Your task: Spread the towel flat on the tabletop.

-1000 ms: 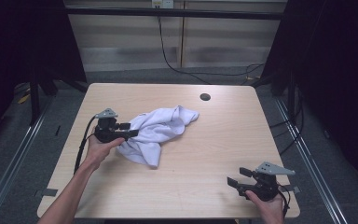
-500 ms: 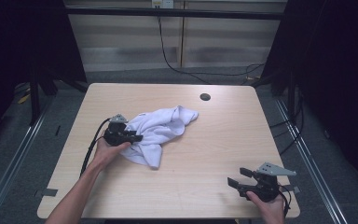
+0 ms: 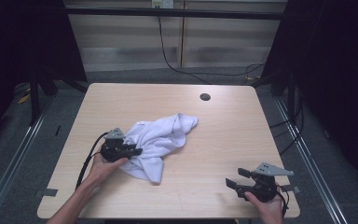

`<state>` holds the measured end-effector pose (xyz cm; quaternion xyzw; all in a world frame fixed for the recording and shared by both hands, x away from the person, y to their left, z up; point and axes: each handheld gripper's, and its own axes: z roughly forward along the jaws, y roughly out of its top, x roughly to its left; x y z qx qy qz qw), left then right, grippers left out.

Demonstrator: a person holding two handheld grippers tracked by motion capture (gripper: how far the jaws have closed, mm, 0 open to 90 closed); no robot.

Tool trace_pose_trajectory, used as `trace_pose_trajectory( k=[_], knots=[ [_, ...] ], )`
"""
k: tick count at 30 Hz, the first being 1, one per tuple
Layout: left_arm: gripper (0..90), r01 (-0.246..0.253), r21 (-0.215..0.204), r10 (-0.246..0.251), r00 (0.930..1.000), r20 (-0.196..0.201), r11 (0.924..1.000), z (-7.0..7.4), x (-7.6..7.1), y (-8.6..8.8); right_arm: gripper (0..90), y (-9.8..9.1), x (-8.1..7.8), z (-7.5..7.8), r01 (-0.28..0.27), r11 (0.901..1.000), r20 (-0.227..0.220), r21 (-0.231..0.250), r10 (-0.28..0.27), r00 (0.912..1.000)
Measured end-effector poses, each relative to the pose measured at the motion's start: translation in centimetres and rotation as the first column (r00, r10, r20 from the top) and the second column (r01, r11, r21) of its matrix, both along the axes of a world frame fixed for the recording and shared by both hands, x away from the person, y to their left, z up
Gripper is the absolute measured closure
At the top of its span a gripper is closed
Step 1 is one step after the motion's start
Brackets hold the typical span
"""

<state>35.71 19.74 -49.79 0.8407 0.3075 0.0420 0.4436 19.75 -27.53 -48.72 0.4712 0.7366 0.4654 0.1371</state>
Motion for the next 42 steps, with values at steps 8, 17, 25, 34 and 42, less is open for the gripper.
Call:
trace_pose_trajectory(
  k=[8, 17, 25, 34, 42],
  knots=[
    [71.0, 0.024, 0.001, -0.024, 0.9997, 0.005, 0.9997, 0.0, -2.5, 0.0, 27.0, 0.0, 0.0, 0.0, -0.001, 1.0, -0.001, -0.003, 0.001, 1.0],
    [70.9, 0.083, 0.001, -0.083, 0.9965, -0.007, 0.9965, 0.2, -6.1, -0.3, 27.0, 0.6, 0.0, -0.1, -0.023, 0.9994, -0.011, -0.027, 0.023, 0.9997],
    [69.0, 0.103, 0.005, -0.103, 0.9946, -0.018, 0.9947, 0.6, -9.9, -0.6, 28.9, 1.1, 0.1, -0.1, -0.034, 0.999, -0.015, -0.028, 0.033, 0.9993],
    [53.4, 0.14, -0.058, -0.141, 0.9898, -0.019, 0.9885, 1.7, -9.8, -0.6, 34.9, 2.6, 0.5, 0.4, -0.091, 0.995, -0.005, -0.042, 0.09, 0.9959],
    [50.2, 0.114, -0.112, -0.109, 0.9928, 0.049, 0.9871, 4.4, -7.7, -1.4, 44.1, 4.5, 1.6, 0.9, -0.157, 0.986, 0.005, -0.057, 0.157, 0.9875]
  ],
)
